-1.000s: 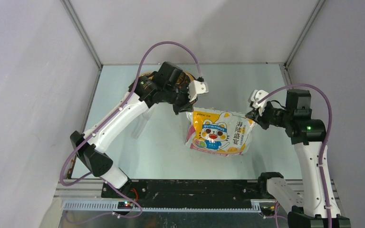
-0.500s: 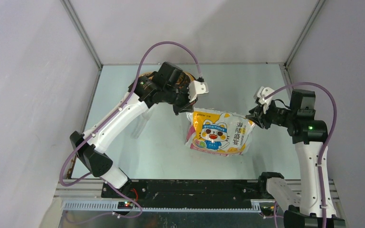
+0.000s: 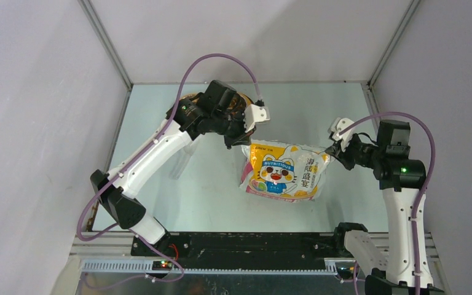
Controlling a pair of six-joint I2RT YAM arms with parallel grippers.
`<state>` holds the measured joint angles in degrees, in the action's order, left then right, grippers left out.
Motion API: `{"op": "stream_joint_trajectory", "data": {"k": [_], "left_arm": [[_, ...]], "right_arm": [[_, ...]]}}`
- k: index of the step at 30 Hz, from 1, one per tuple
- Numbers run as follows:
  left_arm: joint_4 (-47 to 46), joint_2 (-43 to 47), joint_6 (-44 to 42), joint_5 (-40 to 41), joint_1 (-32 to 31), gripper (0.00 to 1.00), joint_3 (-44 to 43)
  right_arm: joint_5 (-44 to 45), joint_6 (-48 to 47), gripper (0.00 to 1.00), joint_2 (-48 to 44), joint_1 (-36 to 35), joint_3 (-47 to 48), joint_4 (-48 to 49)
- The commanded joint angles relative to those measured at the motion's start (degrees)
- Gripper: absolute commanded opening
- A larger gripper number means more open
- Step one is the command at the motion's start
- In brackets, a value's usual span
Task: Serve the pet food
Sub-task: Close the pet food bag at the center of the board.
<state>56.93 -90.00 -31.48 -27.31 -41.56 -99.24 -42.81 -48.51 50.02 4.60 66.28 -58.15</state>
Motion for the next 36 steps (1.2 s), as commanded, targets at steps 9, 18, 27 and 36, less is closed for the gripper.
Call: {"op": "stream_joint_trajectory", "data": {"k": [9, 18, 27, 36], "left_arm": [[-0.63, 2.82, 0.18, -0.31, -0.16, 0.0, -2.41], [-0.92, 2.99, 0.52, -0.4, -0.3, 0.0, -2.44], [-0.92, 3.15, 0.67, -0.37, -0.54, 0.0, -2.48], [-1.03, 3.23, 0.84, -0.44, -0.67, 0.0, -2.59]], "right_arm": [[-8.16, 5.43, 0.06, 1.21, 3.66, 3.44, 3.4], [-6.76, 5.81, 0.55, 0.9, -1.44, 3.6, 5.15], [-0.14, 9.42, 0.56, 2.75, -8.88, 1.61, 9.98], [-0.4, 9.28, 0.09, 4.67, -10.56, 1.48, 9.69]]}}
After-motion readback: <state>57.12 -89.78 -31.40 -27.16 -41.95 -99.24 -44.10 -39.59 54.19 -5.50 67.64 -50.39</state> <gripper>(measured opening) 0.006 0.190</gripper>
